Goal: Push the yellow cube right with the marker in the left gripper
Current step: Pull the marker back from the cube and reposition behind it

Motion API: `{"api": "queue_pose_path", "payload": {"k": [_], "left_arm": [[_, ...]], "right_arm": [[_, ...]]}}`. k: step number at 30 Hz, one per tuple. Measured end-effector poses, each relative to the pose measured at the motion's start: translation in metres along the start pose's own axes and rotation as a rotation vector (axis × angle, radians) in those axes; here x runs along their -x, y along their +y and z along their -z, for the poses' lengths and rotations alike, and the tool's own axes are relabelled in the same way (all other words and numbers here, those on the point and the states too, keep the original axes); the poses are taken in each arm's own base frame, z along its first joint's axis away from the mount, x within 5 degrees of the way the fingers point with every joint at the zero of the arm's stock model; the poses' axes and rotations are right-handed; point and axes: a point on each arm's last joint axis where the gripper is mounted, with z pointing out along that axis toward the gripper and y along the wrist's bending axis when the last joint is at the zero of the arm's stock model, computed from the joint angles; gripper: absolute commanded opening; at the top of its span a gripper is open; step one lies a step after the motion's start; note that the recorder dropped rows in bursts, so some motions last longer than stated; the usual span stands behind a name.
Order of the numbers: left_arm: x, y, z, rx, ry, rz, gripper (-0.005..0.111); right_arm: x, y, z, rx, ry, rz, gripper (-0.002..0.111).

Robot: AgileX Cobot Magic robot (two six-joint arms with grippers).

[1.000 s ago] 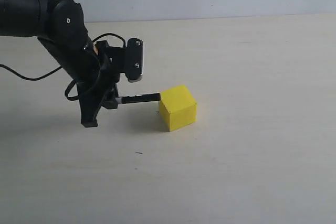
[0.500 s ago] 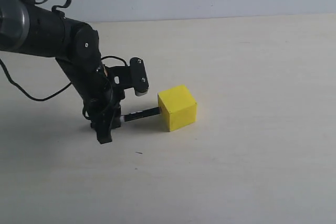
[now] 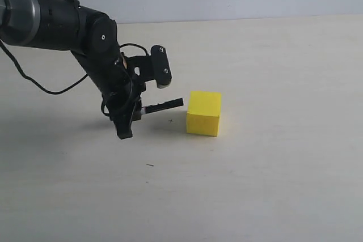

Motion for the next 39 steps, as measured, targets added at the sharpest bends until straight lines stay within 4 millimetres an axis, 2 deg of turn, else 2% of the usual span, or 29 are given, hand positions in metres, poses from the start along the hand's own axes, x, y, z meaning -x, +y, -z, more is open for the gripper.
{"api": "queue_pose_path", "payload": {"k": [5, 9, 18, 22, 30, 34, 39], "left_arm": [[-0.011, 0.0, 0.001, -0.014, 0.111, -0.09, 0.0], [-0.012, 0.0, 0.001, -0.011, 0.124, -0.105, 0.0], [0.021, -0.018, 0.004, 0.001, 0.075, -0.186, 0.0], [0.023, -0.02, 0.004, 0.003, 0.071, -0.186, 0.0], [0.004, -0.011, 0.005, -0.035, 0.14, -0.021, 0.0], [-0.01, -0.015, 0.008, -0.138, 0.244, -0.071, 0.0], [-0.005, -0.01, 0.019, -0.173, 0.262, -0.132, 0.0]], "right_arm": [[0.0, 0.0, 0.0, 0.0, 0.0, 0.0, 0.0], [0.0, 0.0, 0.0, 0.0, 0.0, 0.0, 0.0], [0.0, 0.0, 0.0, 0.0, 0.0, 0.0, 0.0], [0.0, 0.0, 0.0, 0.0, 0.0, 0.0, 0.0], [0.0, 0.0, 0.0, 0.0, 0.0, 0.0, 0.0], [0.0, 0.0, 0.0, 0.0, 0.0, 0.0, 0.0], [0.0, 0.0, 0.0, 0.0, 0.0, 0.0, 0.0]]}}
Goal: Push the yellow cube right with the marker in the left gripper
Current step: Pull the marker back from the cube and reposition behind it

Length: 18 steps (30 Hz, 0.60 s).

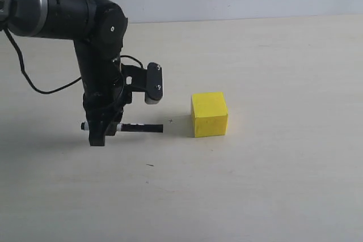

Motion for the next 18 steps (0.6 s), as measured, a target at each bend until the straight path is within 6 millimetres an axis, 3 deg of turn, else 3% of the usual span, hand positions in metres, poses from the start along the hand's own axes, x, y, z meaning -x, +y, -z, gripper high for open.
{"api": "queue_pose_path", "payload": {"k": [7, 18], "left_arm": [[0.017, 0.021, 0.024, -0.018, -0.166, 0.05, 0.0], [0.02, 0.023, 0.011, -0.037, -0.144, 0.022, 0.0]], "right_arm": [[0.0, 0.0, 0.0, 0.0, 0.0, 0.0, 0.0], [0.0, 0.0, 0.0, 0.0, 0.0, 0.0, 0.0]]}}
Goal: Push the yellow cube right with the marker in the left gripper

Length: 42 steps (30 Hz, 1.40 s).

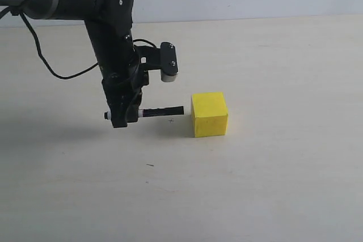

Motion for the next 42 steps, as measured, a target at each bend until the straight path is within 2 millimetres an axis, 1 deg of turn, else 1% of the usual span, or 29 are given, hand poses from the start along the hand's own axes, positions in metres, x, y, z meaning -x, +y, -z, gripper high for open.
{"api": "queue_pose_path", "payload": {"k": [9, 17, 19, 21, 23, 26, 28, 31, 36, 39, 42], "left_arm": [[-0.001, 0.004, -0.016, 0.001, 0.035, -0.015, 0.0], [0.005, 0.005, -0.016, 0.029, 0.016, -0.027, 0.0], [0.011, 0.002, -0.014, 0.036, 0.011, -0.043, 0.0], [0.023, -0.002, -0.011, 0.048, -0.002, -0.069, 0.0], [0.04, -0.01, -0.006, 0.064, -0.022, -0.113, 0.0], [0.059, -0.017, 0.001, 0.077, -0.059, -0.144, 0.0], [0.062, -0.017, 0.004, 0.081, -0.068, -0.147, 0.0], [0.052, -0.01, 0.006, 0.061, -0.051, -0.108, 0.0], [0.027, 0.002, 0.005, 0.011, -0.004, 0.007, 0.0], [0.021, 0.003, 0.002, -0.003, 0.013, 0.057, 0.0], [0.021, 0.001, 0.0, -0.011, 0.019, 0.067, 0.0]], "right_arm": [[0.0, 0.0, 0.0, 0.0, 0.0, 0.0, 0.0], [0.0, 0.0, 0.0, 0.0, 0.0, 0.0, 0.0], [0.0, 0.0, 0.0, 0.0, 0.0, 0.0, 0.0], [0.0, 0.0, 0.0, 0.0, 0.0, 0.0, 0.0], [0.0, 0.0, 0.0, 0.0, 0.0, 0.0, 0.0], [0.0, 0.0, 0.0, 0.0, 0.0, 0.0, 0.0], [0.0, 0.0, 0.0, 0.0, 0.0, 0.0, 0.0], [0.0, 0.0, 0.0, 0.0, 0.0, 0.0, 0.0], [0.0, 0.0, 0.0, 0.0, 0.0, 0.0, 0.0], [0.0, 0.0, 0.0, 0.0, 0.0, 0.0, 0.0], [0.0, 0.0, 0.0, 0.0, 0.0, 0.0, 0.0]]}}
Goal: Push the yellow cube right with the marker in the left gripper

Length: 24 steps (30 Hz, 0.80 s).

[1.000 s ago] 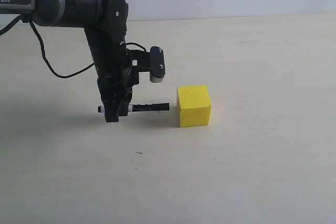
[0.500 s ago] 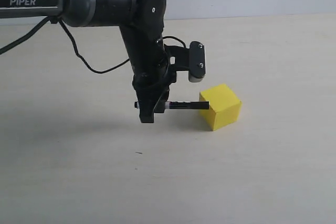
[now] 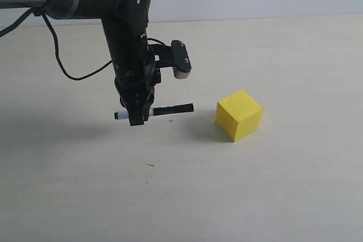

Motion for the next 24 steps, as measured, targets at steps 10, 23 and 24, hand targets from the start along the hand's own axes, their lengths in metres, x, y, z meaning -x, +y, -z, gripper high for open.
{"api": "queue_pose_path", "payload": {"k": [10, 23, 24], "left_arm": [[0.04, -0.01, -0.003, 0.147, -0.149, -0.043, 0.0], [0.032, 0.001, -0.005, 0.155, -0.146, -0.003, 0.0], [0.029, 0.002, -0.005, 0.142, -0.128, 0.001, 0.0]], "right_arm": [[0.0, 0.0, 0.0, 0.0, 0.0, 0.0, 0.0], [0.0, 0.0, 0.0, 0.0, 0.0, 0.0, 0.0], [0.0, 0.0, 0.0, 0.0, 0.0, 0.0, 0.0]]}}
